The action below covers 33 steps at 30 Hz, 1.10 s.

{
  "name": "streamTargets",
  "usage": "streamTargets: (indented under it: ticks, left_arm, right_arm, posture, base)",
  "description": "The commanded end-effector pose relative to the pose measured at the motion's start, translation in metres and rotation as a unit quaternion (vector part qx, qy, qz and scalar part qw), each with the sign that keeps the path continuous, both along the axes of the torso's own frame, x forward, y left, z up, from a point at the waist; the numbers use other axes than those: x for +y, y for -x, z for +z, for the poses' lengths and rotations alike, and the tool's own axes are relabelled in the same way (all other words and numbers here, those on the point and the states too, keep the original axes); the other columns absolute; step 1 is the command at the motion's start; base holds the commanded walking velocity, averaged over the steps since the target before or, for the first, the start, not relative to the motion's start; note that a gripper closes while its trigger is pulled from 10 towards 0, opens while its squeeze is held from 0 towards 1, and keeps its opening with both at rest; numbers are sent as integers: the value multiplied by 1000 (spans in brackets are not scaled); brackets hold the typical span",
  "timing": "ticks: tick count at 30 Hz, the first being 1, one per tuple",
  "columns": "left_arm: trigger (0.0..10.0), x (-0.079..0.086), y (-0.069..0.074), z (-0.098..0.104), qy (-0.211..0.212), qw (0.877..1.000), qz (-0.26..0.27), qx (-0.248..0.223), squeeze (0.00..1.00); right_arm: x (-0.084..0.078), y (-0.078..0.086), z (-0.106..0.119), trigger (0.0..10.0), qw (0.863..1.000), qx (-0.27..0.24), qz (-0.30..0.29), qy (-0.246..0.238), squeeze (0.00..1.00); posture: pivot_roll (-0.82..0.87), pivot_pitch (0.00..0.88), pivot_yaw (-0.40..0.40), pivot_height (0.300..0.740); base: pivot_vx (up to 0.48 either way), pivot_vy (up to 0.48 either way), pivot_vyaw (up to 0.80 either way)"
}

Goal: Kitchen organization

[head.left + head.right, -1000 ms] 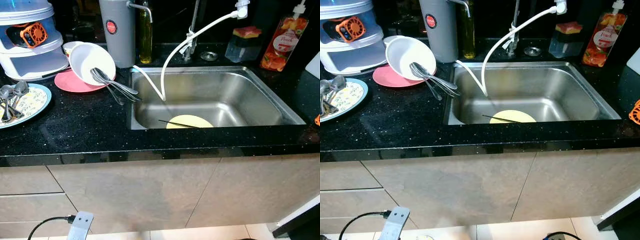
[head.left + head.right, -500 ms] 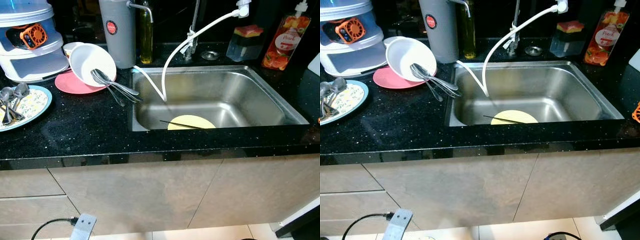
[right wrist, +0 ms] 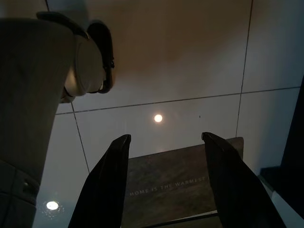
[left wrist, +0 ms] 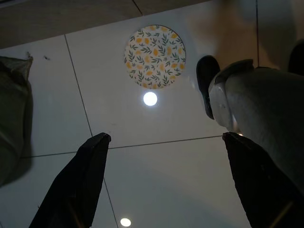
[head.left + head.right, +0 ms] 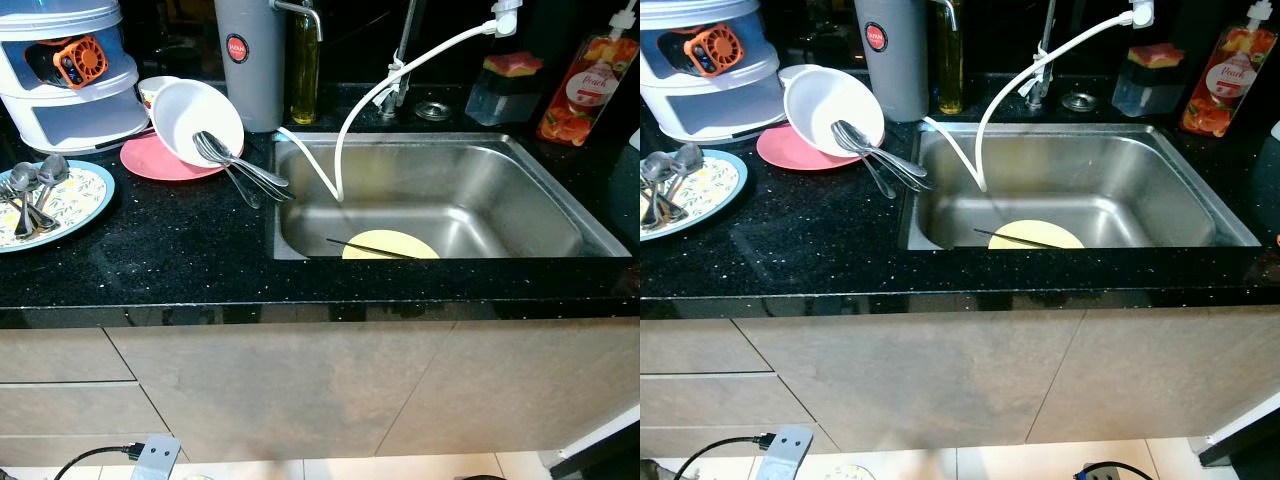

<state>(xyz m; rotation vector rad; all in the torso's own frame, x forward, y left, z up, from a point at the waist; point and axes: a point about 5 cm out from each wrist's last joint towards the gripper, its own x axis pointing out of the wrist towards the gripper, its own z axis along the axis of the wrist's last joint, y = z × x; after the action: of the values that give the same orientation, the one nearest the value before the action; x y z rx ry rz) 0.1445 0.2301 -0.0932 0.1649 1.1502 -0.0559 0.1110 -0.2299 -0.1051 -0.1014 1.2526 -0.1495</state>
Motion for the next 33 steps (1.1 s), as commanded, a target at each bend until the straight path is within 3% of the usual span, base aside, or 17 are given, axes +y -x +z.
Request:
streamTargets:
  ticks: [1, 9, 11, 23, 33]
  left_arm:
    - [10000, 6, -1, 2, -8, 1000, -3, -2, 0]
    - [10000, -1, -6, 3, -1, 1000, -20, -12, 0]
    - [10000, 1, 0, 0, -3, 1000, -12, 3, 0]
    - [10000, -2, 14, -5, 6, 1000, -5, 16, 0]
    - [10000, -6, 0, -1, 8, 1000, -22, -2, 0]
  right_arm:
    - [-3, -2, 1, 10000, 1000, -2, 3, 2, 0]
    - [-9, 4, 1, 10000, 1000, 0, -14, 5, 0]
    - [-12, 10, 0, 10000, 999, 10, -37, 4, 0]
    - [-14, 0, 4, 10000, 999, -11, -44, 7, 0]
    - [-9, 6, 1, 10000, 999, -3, -49, -2, 0]
  posture:
    - [0, 50, 6, 740]
    - [26, 41, -20, 740]
    - [39, 34, -33, 740]
    - [24, 30, -23, 740]
    - [47, 47, -10, 740]
  base:
    - [0, 0, 0]
    - [0, 0, 0]
    - [0, 0, 0]
    - [0, 0, 0]
    - [0, 0, 0]
